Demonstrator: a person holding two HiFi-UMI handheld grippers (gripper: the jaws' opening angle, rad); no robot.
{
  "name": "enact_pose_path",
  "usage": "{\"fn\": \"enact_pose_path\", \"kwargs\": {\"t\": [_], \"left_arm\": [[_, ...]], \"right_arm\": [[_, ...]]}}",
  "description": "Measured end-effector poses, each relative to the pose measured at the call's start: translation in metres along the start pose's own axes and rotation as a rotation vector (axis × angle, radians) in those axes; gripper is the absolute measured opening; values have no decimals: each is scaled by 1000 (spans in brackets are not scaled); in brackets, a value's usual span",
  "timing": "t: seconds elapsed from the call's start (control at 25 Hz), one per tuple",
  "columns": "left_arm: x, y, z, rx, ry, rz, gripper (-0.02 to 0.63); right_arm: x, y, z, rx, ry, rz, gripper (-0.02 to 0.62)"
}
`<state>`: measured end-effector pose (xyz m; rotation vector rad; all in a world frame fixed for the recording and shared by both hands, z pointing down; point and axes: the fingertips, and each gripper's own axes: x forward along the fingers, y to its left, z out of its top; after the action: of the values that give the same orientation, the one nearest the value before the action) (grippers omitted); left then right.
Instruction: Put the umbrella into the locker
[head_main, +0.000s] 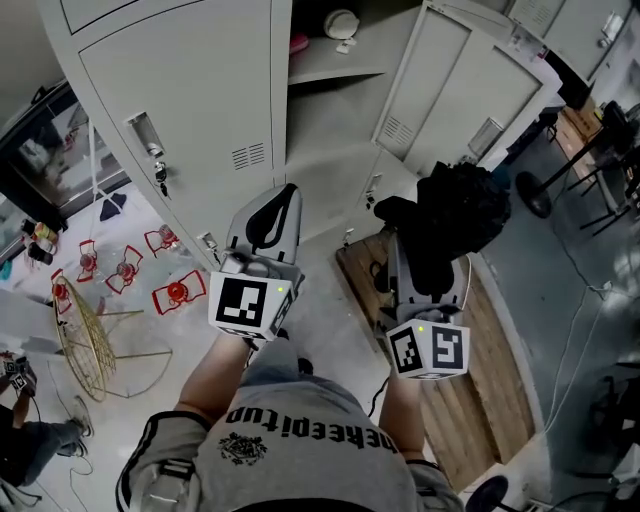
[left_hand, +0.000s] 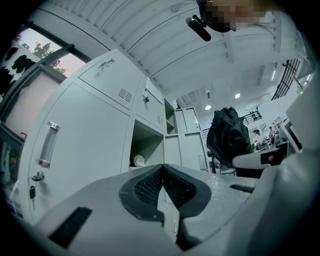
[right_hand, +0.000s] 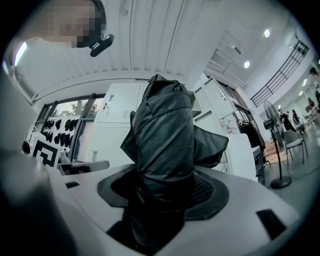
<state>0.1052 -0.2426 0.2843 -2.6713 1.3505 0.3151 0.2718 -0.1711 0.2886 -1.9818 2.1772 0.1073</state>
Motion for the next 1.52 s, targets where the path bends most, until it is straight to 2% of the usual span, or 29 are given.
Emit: {"fn": "enact_pose_path", "kwargs": {"t": [0.32, 0.68, 0.96, 1.16, 1.52], "left_arm": [[31, 4, -13, 1, 6, -5, 5], [80, 21, -27, -5, 10, -27, 5], [110, 30, -37, 11, 14, -56, 5], [126, 39, -47, 17, 31, -66, 5], [136, 46, -64, 14, 55, -81, 5]], "right_arm": [[29, -11, -14, 0, 24, 19, 265], [92, -16, -30, -63, 53, 42, 265], [141, -18, -46, -29, 84, 76, 265], [168, -22, -64, -32, 140, 74, 265], [199, -23, -115, -22, 324, 95, 265]]}}
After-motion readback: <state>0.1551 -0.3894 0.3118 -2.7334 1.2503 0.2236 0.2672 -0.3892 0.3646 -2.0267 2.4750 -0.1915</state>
